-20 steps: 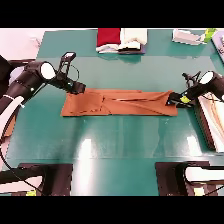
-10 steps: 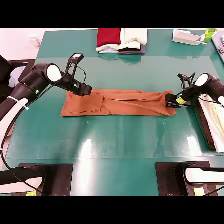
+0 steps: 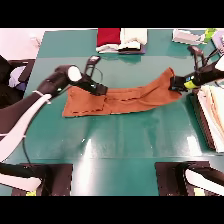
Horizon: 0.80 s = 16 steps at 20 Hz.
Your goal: Fold the shirts.
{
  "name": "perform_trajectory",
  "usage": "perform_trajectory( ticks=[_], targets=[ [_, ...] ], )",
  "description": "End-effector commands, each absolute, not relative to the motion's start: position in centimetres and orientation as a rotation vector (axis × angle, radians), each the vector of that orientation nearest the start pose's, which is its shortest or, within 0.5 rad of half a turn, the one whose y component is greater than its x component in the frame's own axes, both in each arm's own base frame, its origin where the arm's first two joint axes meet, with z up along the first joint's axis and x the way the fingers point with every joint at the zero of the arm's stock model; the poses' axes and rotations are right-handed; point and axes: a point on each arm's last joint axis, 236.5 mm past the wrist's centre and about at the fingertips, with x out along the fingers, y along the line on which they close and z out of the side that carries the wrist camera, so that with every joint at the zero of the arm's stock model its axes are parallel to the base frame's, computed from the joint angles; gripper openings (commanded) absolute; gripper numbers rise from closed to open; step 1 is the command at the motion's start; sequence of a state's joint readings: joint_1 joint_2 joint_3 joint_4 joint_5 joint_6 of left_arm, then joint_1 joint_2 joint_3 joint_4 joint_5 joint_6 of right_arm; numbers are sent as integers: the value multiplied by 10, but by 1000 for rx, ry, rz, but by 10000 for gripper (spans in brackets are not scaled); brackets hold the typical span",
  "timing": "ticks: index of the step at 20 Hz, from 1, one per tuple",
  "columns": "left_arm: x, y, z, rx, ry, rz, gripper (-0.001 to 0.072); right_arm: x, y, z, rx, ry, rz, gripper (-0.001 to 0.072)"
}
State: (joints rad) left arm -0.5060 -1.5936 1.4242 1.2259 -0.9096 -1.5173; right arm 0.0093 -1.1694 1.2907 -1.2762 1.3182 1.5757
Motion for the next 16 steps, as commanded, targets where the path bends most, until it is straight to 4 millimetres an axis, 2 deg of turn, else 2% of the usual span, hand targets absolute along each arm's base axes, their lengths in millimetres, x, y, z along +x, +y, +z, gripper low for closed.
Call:
perform_trajectory(
  ticks=[1,4,6,9,11,13,14,16],
  targets=[
    [403,-351,-28,39,1166,-692,23,360,106,151,209,1122,289,14],
    [393,-374,-49,69,1198,-727,23,361,132,183,197,1053,346,14],
    [389,-379,-58,67,1221,-734,23,361,143,201,198,1015,369,14],
    [386,-380,-63,59,1236,-735,23,367,156,215,197,994,394,14],
    [386,-380,-63,59,1239,-736,24,371,169,218,178,1004,422,14],
    [387,-378,-59,63,1233,-734,24,375,182,218,160,1015,450,14],
    [391,-375,-51,57,1219,-730,24,378,189,219,157,1016,461,14],
    [409,-359,-21,34,1158,-705,24,381,203,219,144,1017,488,14]
  ],
)
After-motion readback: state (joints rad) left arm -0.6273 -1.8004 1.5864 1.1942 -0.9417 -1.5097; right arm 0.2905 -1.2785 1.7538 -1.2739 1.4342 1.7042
